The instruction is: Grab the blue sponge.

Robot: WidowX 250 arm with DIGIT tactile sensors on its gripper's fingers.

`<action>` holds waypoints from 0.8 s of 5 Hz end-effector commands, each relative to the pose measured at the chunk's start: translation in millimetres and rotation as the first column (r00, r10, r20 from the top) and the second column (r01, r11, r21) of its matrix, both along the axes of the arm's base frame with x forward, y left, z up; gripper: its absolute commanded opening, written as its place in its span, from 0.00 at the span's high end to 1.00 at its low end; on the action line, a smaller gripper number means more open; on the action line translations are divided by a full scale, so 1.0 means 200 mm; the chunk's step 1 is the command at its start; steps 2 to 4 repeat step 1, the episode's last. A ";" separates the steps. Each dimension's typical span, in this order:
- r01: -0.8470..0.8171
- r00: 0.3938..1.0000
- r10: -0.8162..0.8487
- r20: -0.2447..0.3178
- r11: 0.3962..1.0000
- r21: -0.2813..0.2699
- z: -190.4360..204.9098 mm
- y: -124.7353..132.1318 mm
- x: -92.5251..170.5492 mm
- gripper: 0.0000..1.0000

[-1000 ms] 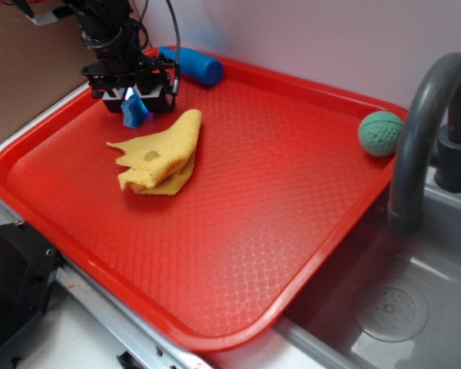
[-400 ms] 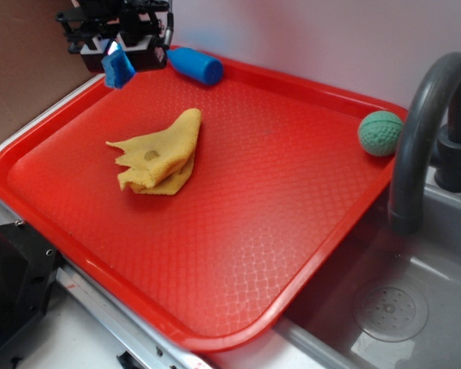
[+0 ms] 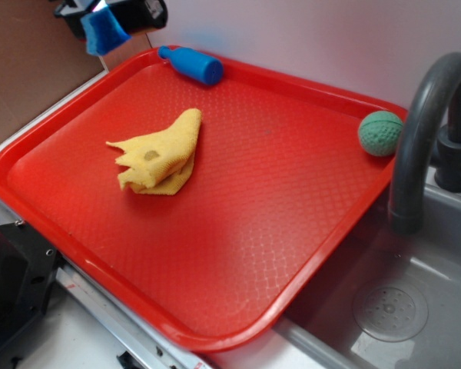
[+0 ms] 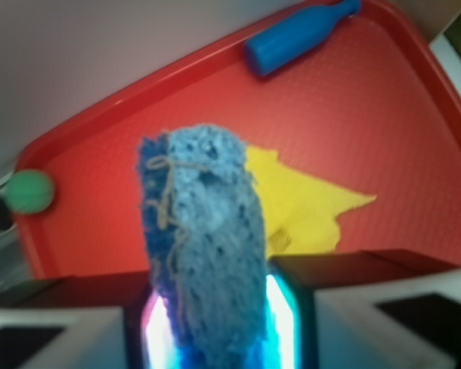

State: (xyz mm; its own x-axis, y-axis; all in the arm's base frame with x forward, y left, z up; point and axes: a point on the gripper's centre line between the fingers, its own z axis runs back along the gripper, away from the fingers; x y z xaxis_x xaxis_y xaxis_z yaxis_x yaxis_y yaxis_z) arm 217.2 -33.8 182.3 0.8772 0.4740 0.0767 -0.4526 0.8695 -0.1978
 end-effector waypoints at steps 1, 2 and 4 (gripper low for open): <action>-0.048 0.999 0.048 0.003 0.999 -0.005 0.13 0.04 -0.06 1.00; -0.048 0.999 0.048 0.003 0.999 -0.005 0.13 0.04 -0.06 1.00; -0.048 0.999 0.048 0.003 0.999 -0.005 0.13 0.04 -0.06 1.00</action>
